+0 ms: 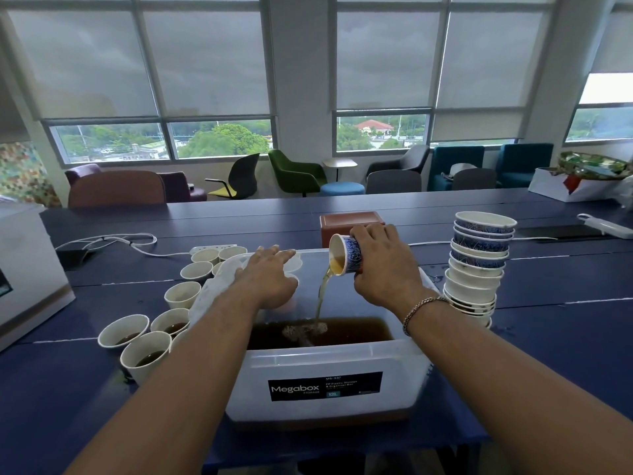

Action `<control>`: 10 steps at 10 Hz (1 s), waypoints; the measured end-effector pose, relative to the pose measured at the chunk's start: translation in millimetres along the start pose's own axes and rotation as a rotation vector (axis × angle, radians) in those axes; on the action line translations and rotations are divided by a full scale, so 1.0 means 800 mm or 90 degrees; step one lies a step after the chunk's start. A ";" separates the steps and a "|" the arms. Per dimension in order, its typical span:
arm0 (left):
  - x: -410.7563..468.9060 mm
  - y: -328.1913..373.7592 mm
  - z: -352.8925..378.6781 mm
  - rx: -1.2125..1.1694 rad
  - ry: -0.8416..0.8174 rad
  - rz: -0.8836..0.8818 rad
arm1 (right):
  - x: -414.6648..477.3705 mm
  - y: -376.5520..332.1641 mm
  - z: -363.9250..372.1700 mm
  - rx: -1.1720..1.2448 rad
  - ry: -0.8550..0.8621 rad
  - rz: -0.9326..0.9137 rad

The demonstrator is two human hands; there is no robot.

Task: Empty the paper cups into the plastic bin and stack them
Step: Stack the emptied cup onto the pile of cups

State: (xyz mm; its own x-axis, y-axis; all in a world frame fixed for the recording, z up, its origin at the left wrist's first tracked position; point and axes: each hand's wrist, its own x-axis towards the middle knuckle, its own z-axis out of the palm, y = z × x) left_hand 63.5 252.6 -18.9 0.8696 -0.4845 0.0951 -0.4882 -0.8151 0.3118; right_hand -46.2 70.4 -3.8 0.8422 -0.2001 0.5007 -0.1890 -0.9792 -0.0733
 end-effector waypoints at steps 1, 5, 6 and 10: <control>-0.001 0.001 -0.001 -0.005 -0.002 0.000 | 0.000 0.000 0.000 -0.008 0.011 -0.007; 0.000 -0.001 -0.002 -0.023 -0.010 -0.003 | 0.006 -0.006 0.001 -0.060 0.107 -0.045; 0.000 0.000 -0.003 -0.039 -0.011 -0.006 | 0.008 -0.007 0.000 -0.057 0.161 -0.067; -0.009 0.028 -0.022 -0.082 0.048 -0.063 | -0.002 -0.004 -0.008 0.075 -0.004 -0.010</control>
State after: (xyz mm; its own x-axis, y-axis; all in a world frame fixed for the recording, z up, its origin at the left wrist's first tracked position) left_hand 47.6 243.3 3.7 0.9181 -0.3756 0.1269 -0.3914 -0.8077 0.4410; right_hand -50.0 73.7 1.0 0.8480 -0.1851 0.4966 -0.1158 -0.9791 -0.1673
